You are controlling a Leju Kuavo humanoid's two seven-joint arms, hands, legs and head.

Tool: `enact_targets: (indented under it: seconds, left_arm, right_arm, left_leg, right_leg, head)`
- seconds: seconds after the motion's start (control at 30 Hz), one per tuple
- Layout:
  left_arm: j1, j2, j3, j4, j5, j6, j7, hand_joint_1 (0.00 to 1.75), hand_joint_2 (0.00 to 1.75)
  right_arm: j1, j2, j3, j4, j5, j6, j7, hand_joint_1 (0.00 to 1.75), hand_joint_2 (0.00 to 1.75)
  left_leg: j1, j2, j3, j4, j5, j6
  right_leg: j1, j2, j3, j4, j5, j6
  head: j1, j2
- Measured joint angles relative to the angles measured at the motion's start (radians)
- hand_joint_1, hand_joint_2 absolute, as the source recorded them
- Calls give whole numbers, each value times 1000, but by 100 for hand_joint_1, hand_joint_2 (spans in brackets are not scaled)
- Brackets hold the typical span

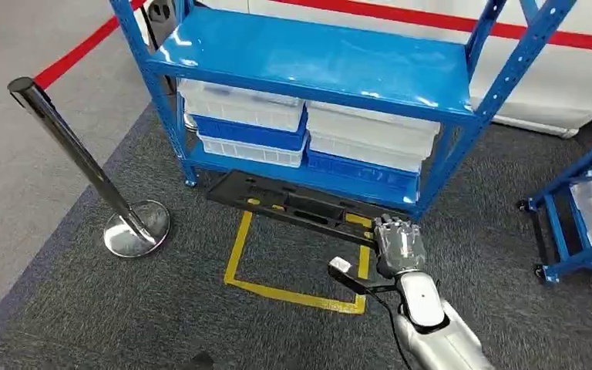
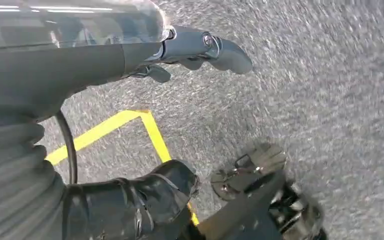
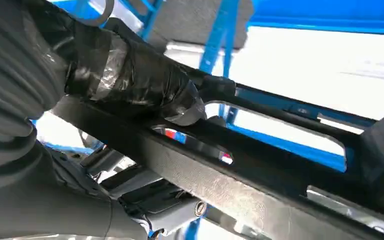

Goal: Take the parts from the cabinet and place them on the table.

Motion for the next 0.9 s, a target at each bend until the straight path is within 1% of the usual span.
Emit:
enact_targets:
  seconds: [0.03, 0.07, 0.1, 0.13, 0.17, 0.2, 0.23, 0.27, 0.3, 0.33, 0.37, 0.4, 0.43, 0.47, 0.5, 0.53, 0.57, 0.6, 0.63, 0.67, 0.7, 0.73, 0.77, 0.8, 0.9]
  left_arm:
    - [0, 0, 0, 0, 0, 0, 0, 0, 175]
    - [2, 0, 0, 0, 0, 0, 0, 0, 175]
    - [3, 0, 0, 0, 0, 0, 0, 0, 175]
    - [4, 0, 0, 0, -1, -1, 0, 0, 175]
    - [3, 0, 0, 0, -2, 0, 0, 0, 175]
    - [3, 0, 0, 0, -3, 0, 0, 0, 175]
    - [2, 0, 0, 0, -3, 0, -1, 0, 175]
    - [2, -2, 0, 0, -3, 0, -1, 0, 175]
    - [2, -1, 0, 0, -3, 0, -1, 0, 175]
    - [2, -1, 0, 0, -3, 0, -2, 0, 175]
    - [4, -1, 0, 0, -3, 0, -2, 0, 175]
    - [6, -1, 0, 0, -3, 0, -2, 0, 175]
    - [8, 0, 0, 0, -5, 0, -2, 0, 175]
    - [7, 1, 0, 0, -5, 0, -2, 0, 175]
    - [4, 1, 0, 0, -5, 0, -2, 0, 175]
    - [3, 1, 0, 0, -4, 0, -2, 0, 175]
    - [3, 0, 0, 0, -4, 0, -2, 0, 175]
    - [5, 0, 0, 0, -4, 0, -2, 0, 175]
    - [7, 0, 0, 0, -5, 0, -2, 0, 175]
    - [7, 1, 0, 0, -5, 0, -2, 0, 175]
    - [7, 2, 0, 0, -4, 0, -2, 0, 175]
    - [6, 4, 0, 0, -4, 0, -2, 0, 175]
    - [4, 4, 0, 0, -5, 0, -2, 0, 175]
    - [2, 4, 0, 0, -5, 0, -2, 0, 175]
    - [7, 6, 0, 0, -5, 0, -3, 0, 175]
  right_arm:
    - [1, 0, 0, 1, 1, 0, 0, 175, 175]
    - [2, 0, 0, 1, 2, 0, 0, 175, 175]
    - [4, 1, 0, 1, 3, 0, 0, 175, 175]
    - [4, 1, 0, 1, 3, 0, 0, 175, 175]
    - [4, 1, 0, 0, 3, 0, 1, 175, 175]
    - [4, 1, 0, 0, 3, 0, 1, 175, 175]
    - [4, 1, 0, 0, 3, -1, 2, 175, 175]
    - [4, -1, 0, 1, 3, -1, 2, 175, 175]
    - [4, -1, 0, 0, 3, -2, 3, 175, 175]
    - [6, 0, 0, -1, 3, -3, 3, 175, 175]
    - [6, 0, 0, -2, 3, -3, 3, 175, 175]
    - [6, 0, -1, -4, 3, -3, 3, 175, 175]
    - [5, 1, -1, -6, 3, -3, 4, 175, 175]
    - [7, 1, -1, -6, 4, -4, 4, 175, 175]
    - [8, 1, -1, -8, 4, -5, 4, 175, 175]
    - [10, 1, -1, -8, 4, -5, 5, 175, 175]
    - [12, 1, -1, -8, 3, -5, 7, 175, 175]
    - [14, 1, -1, -8, 3, -5, 8, 175, 175]
    - [16, 2, -1, -8, 4, -6, 9, 175, 175]
    - [17, 2, -1, -8, 5, -6, 10, 175, 175]
    - [18, 2, -1, -11, 7, -6, 11, 175, 175]
    - [19, 1, -1, -13, 7, -6, 11, 175, 175]
    - [20, 1, -2, -16, 7, -6, 12, 175, 175]
    - [19, 1, -2, -17, 7, -7, 13, 175, 175]
    - [19, 2, -3, -23, 7, -9, 13, 175, 175]
  left_leg:
    - [0, -8, -1, 0, 1, 1]
    - [-1, -17, -3, 2, 1, 1]
    - [0, -26, -4, 4, 1, 1]
    - [0, -38, -4, 7, 0, 1]
    - [0, -50, -3, 9, 0, -1]
    - [0, -62, -3, 11, -2, -3]
    - [1, -74, -3, 14, -3, -5]
    - [-4, -80, -10, 16, -3, -12]
    - [0, -92, -15, 20, -1, -19]
    - [4, -97, -18, 17, 2, -27]
    - [7, -109, -19, 12, 6, -34]
    - [4, -117, -20, 9, 8, -42]
    - [4, -79, -24, 21, -2, -44]
    - [0, -37, -38, 53, -27, -47]
    - [2, -16, -73, 126, -68, -50]
    - [4, -10, -109, 203, -104, -53]
    - [5, -7, -145, 278, -132, -56]
    - [6, -4, -163, 319, -137, -58]
    - [7, -1, -155, 305, -119, -59]
    - [7, 2, -127, 252, -86, -58]
    - [7, 11, -78, 162, -42, -55]
    - [6, 36, -22, 61, -3, -50]
    - [-5, 76, -1, 18, -18, -43]
    - [-7, 59, -1, 13, -8, -32]
    - [-9, 30, -8, 12, -5, -21]
  right_leg:
    - [-2, 4, -38, 84, -37, 3]
    - [-3, 5, -69, 148, -57, 5]
    - [-4, 5, -83, 175, -53, 6]
    - [-6, 6, -72, 150, -25, 6]
    - [-8, 8, -40, 83, 20, 5]
    - [-9, 18, 3, -5, 66, 1]
    - [-11, 46, 43, -93, 102, -5]
    - [-13, 85, 55, -114, 86, -8]
    - [-12, 77, 56, -128, 86, -7]
    - [-7, 70, 54, -127, 86, -8]
    - [-5, 61, 55, -125, 86, -11]
    - [-8, 51, 59, -134, 91, -18]
    - [-15, 35, 65, -146, 97, -26]
    - [-14, 28, 68, -150, 98, -33]
    - [-11, 14, 68, -151, 98, -38]
    - [-9, 2, 68, -150, 97, -40]
    - [-8, -12, 67, -150, 96, -41]
    - [-7, -24, 67, -148, 95, -41]
    - [-6, -35, 67, -147, 93, -40]
    - [-6, -46, 68, -146, 91, -39]
    - [-6, -57, 69, -143, 88, -36]
    - [-5, -68, 73, -142, 85, -32]
    - [0, -76, 74, -142, 82, -27]
    - [5, -84, 73, -139, 80, -23]
    - [6, -111, 81, -145, 82, -9]
  head:
    - [0, 0]
    - [0, 0]
    - [-1, 0]
    - [0, 0]
    - [0, 0]
    - [0, 0]
    - [0, 0]
    - [0, 0]
    - [-1, 0]
    - [-1, 0]
    - [0, 0]
    - [-1, 0]
    - [0, 0]
    - [-6, 0]
    - [-6, 0]
    - [-7, 0]
    - [-6, 0]
    - [-6, 0]
    - [-6, 0]
    - [-6, 0]
    - [-7, 0]
    - [-6, 0]
    - [-6, 0]
    - [-5, 0]
    - [-6, 0]
